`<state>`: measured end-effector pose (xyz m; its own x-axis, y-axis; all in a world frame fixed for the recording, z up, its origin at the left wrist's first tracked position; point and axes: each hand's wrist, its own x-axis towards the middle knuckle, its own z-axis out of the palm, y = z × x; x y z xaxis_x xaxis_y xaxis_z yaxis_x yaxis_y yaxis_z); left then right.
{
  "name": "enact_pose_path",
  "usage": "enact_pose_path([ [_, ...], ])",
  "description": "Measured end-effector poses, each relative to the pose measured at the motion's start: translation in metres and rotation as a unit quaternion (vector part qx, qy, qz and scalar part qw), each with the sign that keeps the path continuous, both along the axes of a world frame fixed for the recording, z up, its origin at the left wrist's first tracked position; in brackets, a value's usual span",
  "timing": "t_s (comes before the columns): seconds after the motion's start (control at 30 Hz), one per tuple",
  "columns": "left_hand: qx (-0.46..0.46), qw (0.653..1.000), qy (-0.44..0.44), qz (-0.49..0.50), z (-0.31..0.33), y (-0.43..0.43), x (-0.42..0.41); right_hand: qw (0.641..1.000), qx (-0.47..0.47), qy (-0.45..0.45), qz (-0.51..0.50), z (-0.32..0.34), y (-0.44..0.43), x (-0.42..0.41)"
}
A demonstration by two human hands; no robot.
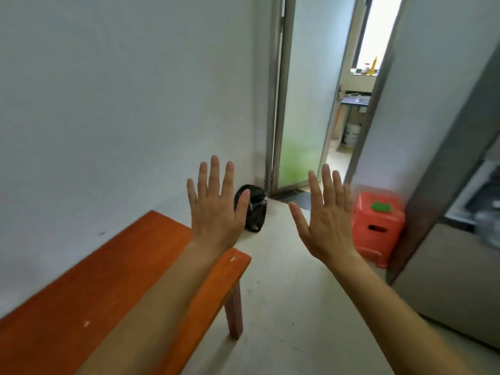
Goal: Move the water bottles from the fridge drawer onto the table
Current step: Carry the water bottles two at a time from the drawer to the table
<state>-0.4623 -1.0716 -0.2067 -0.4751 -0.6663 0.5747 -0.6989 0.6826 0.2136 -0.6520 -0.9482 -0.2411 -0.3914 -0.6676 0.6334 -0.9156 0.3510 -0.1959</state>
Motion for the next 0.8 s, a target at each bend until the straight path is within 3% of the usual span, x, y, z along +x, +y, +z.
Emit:
enact_pose_path([
  [0.37, -0.038, 0.969, -0.013, -0.242, 0.01, 0.173, -0.306, 0.976, -0.033, -0.025, -0.215, -0.001, 0.25, -0.245],
  [0.8, 0.012, 0.931, -0.079, -0.356, -0.055, 0.245, -0.625, 0.928, 0.049, -0.059, -0.364, -0.032, 0.352, -0.5],
])
